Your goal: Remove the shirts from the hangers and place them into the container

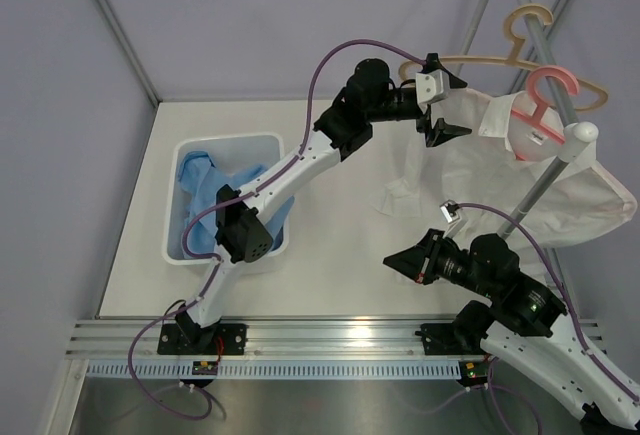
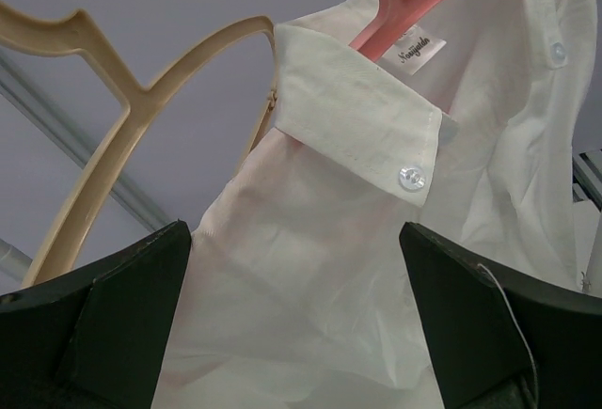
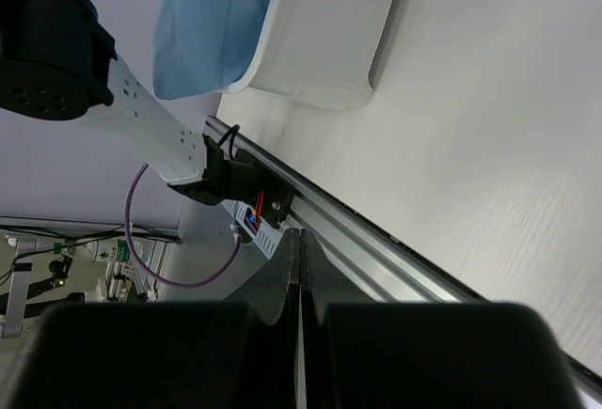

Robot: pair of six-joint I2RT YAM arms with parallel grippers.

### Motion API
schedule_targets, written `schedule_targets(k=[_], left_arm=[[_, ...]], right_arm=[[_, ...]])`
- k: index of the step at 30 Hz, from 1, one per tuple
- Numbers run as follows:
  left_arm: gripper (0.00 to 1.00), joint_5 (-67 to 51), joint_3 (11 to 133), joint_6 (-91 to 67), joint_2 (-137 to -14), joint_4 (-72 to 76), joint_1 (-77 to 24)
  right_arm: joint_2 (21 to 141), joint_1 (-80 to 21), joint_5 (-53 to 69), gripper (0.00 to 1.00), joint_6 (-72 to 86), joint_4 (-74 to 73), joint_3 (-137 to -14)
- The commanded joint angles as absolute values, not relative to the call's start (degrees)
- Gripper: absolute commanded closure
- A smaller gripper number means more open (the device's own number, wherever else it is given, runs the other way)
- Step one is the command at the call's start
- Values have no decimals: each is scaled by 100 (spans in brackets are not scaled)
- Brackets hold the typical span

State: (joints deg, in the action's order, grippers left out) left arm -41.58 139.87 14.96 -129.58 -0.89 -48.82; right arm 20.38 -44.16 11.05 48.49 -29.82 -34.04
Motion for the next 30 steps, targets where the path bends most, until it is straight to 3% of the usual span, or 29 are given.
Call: schedule_targets(k=[1,20,25,30], left_arm=[[1,-4307,14317,1301,-13025,615,-4922],[1,-4043,14739,835,-13676,466,-4939],[33,-4332,14380,774,-13255,325,-4974],[48,-4482,14159,756,-12911,88,-5132]], right_arm=[[1986,-4474,1063,100,4887,-2954,-3419],[2109,-4465,1046,100,4922,-2725,-3366],[2162,-4465,1037,100,4939,-2654,-3305],[2049,-4465,1029,100,4948,-2742,-3366]])
